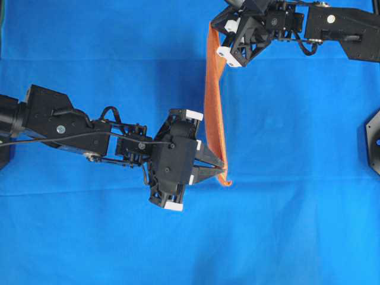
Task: Fold the orange towel.
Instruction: 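Swing the right end up and left end down, rotating the strip vertical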
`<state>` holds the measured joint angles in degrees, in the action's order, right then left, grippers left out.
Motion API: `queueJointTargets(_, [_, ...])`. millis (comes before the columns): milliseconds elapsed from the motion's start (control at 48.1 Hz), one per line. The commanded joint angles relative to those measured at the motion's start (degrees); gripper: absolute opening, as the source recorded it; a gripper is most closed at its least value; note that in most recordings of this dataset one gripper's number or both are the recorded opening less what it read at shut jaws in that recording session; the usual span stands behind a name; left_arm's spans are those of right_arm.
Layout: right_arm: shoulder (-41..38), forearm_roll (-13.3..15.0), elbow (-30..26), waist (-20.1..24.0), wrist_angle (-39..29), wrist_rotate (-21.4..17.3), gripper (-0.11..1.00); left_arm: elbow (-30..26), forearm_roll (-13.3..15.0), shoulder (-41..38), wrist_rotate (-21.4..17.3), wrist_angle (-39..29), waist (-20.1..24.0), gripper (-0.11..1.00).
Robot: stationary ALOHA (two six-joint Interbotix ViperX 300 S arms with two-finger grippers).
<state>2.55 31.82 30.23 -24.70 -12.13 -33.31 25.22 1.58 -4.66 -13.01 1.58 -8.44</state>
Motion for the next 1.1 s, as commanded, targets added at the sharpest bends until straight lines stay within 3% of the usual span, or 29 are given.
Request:
queueJointTargets(0, [1.23, 0.44, -0.88, -2.11, -0.62, 0.09, 0.03, -1.93, -0.09, 0.53, -0.44, 0.62, -1.58, 0.01])
queueJointTargets(104, [2.90, 0.44, 1.14, -2.72, -1.41, 0.00, 0.03, -3.34, -0.18, -0.79, -1.32, 1.32, -1.32, 0.01])
queueJointTargets(270, [7.82, 0.44, 6.06, -4.48, -2.29, -0.35, 0.03, -7.73, -0.18, -5.01, -7.82, 3.87, -1.05, 0.01])
queueJointTargets(603, [17.31, 0.35, 14.59, -7.03, -2.37, -0.97, 0.03, -15.73, -0.09, -12.92, -8.61, 4.22, 0.79, 0.01])
queueJointTargets(873, [12.83, 0.35, 12.13, -7.03, -0.35, -0.62, 0.03, -8.17, -0.09, -9.93, -4.39, 4.39, 0.97, 0.01])
queueJointTargets(1081, [3.43, 0.44, 6.33, -5.54, 3.34, 0.00, 0.03, 1.23, -0.09, -6.24, 3.96, 6.06, 0.79, 0.01])
